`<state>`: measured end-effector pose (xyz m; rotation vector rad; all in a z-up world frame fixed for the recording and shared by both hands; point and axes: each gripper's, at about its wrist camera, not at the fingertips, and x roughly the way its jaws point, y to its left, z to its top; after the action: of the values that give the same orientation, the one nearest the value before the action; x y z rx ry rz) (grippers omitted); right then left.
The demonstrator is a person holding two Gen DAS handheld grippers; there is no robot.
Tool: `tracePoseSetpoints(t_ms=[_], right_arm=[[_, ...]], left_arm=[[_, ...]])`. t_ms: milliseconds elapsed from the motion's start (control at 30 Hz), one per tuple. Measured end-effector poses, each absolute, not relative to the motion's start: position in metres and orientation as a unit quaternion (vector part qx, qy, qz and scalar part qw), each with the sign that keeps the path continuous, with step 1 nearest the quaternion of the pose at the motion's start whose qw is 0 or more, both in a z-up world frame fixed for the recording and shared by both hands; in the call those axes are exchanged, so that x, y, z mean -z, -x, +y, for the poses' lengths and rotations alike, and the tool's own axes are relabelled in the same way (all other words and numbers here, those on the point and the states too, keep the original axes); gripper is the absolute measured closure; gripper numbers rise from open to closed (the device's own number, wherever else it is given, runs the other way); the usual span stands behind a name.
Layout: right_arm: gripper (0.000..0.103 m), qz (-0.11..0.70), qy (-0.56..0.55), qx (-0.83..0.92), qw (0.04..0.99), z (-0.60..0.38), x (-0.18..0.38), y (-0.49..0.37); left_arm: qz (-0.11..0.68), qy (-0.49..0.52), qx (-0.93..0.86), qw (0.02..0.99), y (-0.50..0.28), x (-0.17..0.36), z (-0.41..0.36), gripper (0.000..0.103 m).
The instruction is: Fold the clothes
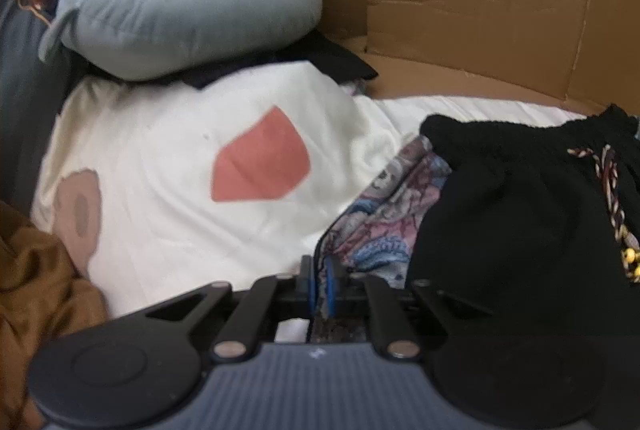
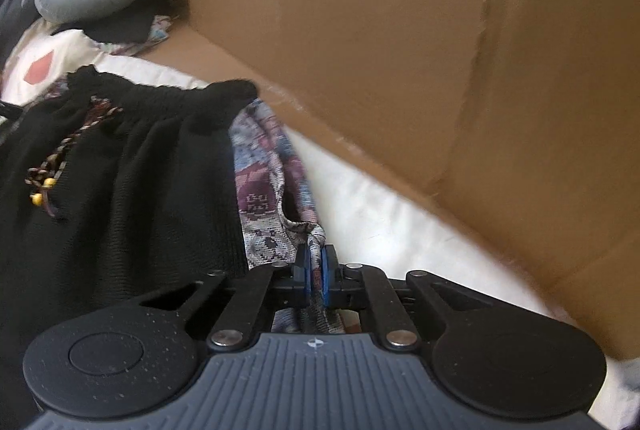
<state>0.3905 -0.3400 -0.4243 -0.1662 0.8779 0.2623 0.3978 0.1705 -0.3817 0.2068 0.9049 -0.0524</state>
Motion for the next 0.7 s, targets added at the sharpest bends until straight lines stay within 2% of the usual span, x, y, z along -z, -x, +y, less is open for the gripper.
tracePoseSetpoints(t_ms=[200, 300, 367, 700], right_arm=[[0.097, 0.426, 0.140, -0.103, 0.888, -0.328, 0.439, -0.398], [0.094, 0.426, 0.102, -0.101, 0.893, -0.335, 0.428, -0.401], [0.092, 0.418, 0.076, -0.105, 0.899, -0.347, 0.414, -0.398], [0.092, 0.428, 0.029, -0.081, 0.900, -0.413, 0.373, -0.341]], left_arm=[[0.454, -0.113, 0.017, 0.884, -0.403, 0.388, 0.166, 0.094], [0.456, -0.105, 0.024, 0.884, -0.401, 0.382, 0.167, 0.089], [0.455, -0.101, 0.033, 0.884, -0.395, 0.377, 0.170, 0.082], [0.475, -0.095, 0.035, 0.874, -0.346, 0.355, 0.179, 0.082]])
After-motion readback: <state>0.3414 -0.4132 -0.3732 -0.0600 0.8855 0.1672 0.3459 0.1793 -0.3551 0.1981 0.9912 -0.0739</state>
